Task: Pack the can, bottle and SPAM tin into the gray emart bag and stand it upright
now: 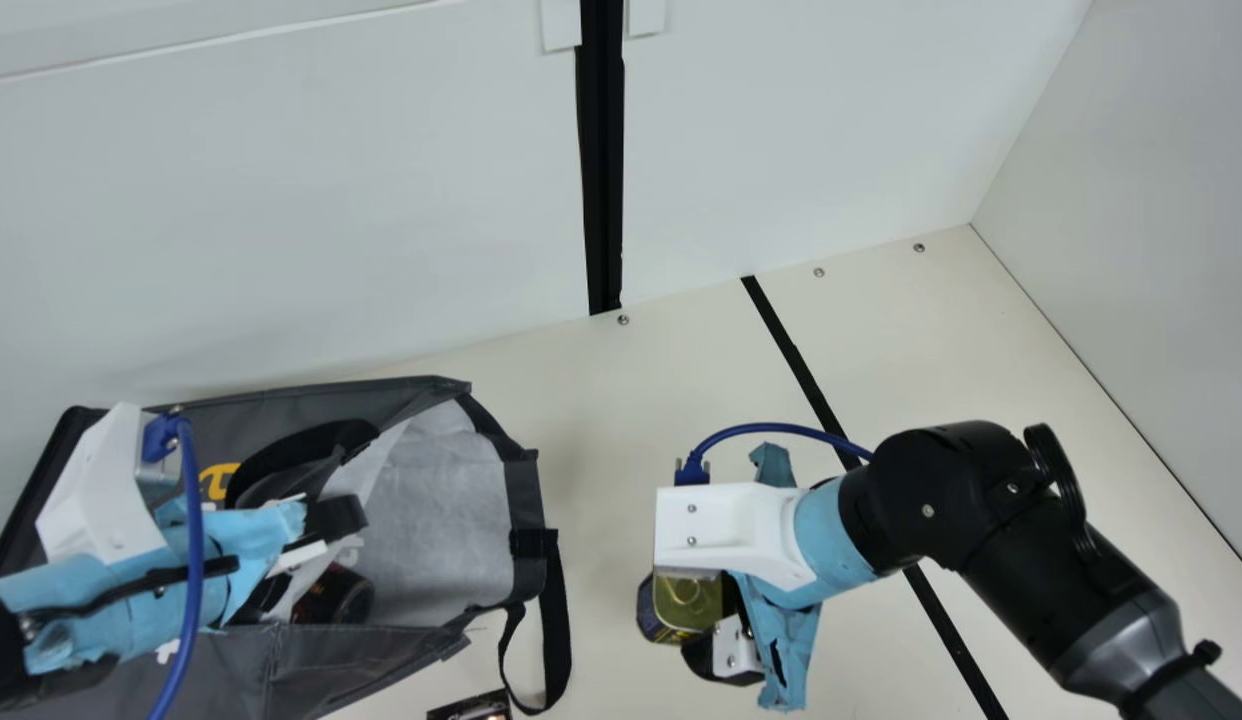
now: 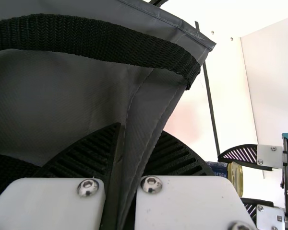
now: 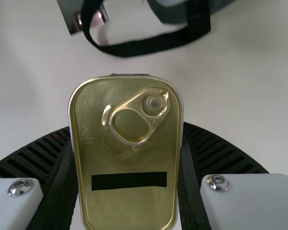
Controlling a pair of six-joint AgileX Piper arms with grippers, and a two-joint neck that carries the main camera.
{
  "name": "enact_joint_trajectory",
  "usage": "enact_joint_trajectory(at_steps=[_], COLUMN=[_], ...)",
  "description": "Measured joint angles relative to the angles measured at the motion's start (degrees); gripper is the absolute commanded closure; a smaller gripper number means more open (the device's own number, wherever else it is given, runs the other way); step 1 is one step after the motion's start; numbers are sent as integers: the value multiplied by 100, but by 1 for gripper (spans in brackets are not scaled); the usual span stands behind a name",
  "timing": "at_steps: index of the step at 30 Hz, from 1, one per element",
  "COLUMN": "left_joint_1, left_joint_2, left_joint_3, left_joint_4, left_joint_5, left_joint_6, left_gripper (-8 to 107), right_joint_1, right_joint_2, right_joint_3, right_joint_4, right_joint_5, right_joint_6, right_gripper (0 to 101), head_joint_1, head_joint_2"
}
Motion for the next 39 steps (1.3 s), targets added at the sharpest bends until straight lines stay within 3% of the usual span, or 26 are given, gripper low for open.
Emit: enact_joint_trajectory(at_steps=[18, 30, 39], left_joint_1=[0, 0, 0], left_joint_2=[0, 0, 0], left_joint_3=[0, 0, 0], left_joint_4=[0, 0, 0], left_joint_5=[0, 0, 0], left_joint_6=[0, 0, 0], left_gripper=[107, 107, 107], right_joint_1=[-332, -433, -340], right_joint_2=[270, 655, 981], right_joint_3=[68, -75, -196], right_joint_4=[1769, 2983, 3536], right_joint_5=[-217, -217, -290], right_joint_6=[-1540, -2218, -2477], right_gripper=[101, 101, 101], head_joint_1=[0, 0, 0], head_joint_2=[0, 0, 9])
